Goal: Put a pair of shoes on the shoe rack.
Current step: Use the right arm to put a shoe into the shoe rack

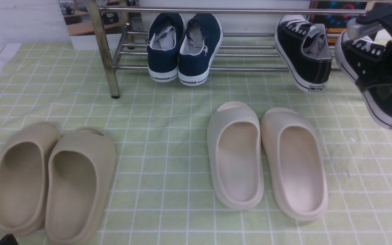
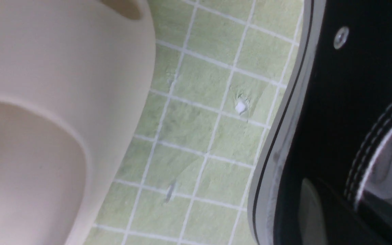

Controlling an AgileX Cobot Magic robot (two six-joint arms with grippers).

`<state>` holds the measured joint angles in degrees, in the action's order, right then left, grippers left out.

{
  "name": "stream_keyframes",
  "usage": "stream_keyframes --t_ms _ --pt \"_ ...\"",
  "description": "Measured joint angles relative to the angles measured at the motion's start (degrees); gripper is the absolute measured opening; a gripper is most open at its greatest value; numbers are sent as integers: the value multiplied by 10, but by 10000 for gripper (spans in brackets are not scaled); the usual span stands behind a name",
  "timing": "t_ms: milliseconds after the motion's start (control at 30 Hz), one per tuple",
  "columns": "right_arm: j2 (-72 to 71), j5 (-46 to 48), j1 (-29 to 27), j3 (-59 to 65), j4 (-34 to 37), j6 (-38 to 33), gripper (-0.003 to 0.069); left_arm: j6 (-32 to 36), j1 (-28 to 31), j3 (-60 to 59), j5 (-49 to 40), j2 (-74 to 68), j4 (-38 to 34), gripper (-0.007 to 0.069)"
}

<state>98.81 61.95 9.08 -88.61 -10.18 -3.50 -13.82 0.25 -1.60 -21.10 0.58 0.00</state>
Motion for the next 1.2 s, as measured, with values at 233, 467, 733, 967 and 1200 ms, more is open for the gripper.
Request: stream_keyframes --t_ms 233,467,733,967,1200 --pt "99 -13 0 -96 -47 -26 17 0 0 0 0 0 0 237" --pt "187 -34 0 -191 -52 -54 17 0 0 0 0 0 0 237" --pt "231 -49 0 -262 -52 -57 17 0 0 0 0 0 0 237" --pt "235 -74 0 -271 -53 -68 17 0 0 0 0 0 0 237" --pt "238 -78 0 -271 -51 -71 20 0 0 0 0 0 0 237"
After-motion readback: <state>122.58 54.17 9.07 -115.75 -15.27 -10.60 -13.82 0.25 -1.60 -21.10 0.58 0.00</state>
